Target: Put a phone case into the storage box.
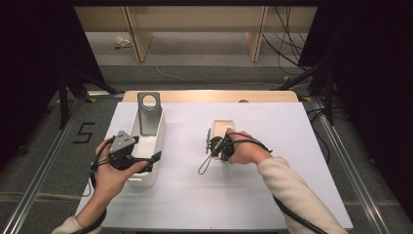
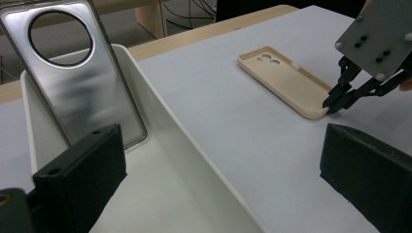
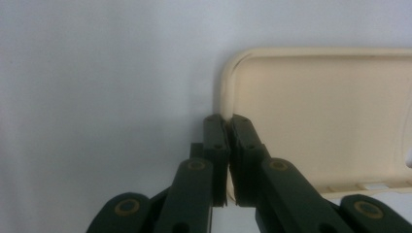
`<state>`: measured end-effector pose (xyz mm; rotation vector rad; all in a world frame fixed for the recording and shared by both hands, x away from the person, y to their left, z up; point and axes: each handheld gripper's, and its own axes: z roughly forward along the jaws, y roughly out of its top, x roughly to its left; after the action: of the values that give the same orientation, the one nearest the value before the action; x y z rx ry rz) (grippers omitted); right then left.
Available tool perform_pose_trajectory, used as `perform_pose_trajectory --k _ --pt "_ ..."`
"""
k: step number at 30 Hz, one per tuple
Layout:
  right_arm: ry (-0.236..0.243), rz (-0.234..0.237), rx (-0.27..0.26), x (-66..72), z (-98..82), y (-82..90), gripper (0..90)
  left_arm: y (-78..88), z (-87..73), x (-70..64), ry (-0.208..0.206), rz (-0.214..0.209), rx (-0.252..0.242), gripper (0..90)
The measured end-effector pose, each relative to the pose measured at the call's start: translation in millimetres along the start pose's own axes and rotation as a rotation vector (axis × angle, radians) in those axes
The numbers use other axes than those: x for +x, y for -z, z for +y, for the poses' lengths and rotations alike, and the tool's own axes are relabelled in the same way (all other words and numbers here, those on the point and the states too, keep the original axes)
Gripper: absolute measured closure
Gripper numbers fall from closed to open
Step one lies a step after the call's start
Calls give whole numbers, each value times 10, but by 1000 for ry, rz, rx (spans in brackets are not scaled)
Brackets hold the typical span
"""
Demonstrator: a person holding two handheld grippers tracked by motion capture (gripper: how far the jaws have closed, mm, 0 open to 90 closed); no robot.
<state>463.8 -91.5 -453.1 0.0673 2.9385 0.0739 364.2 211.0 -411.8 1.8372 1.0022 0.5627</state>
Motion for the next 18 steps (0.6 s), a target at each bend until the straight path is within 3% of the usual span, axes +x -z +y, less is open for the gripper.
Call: perform_pose_trajectory --k 18 --pt "-6 -53 -107 95 -152 207 881 2 7 -8 1 -7 -5 38"
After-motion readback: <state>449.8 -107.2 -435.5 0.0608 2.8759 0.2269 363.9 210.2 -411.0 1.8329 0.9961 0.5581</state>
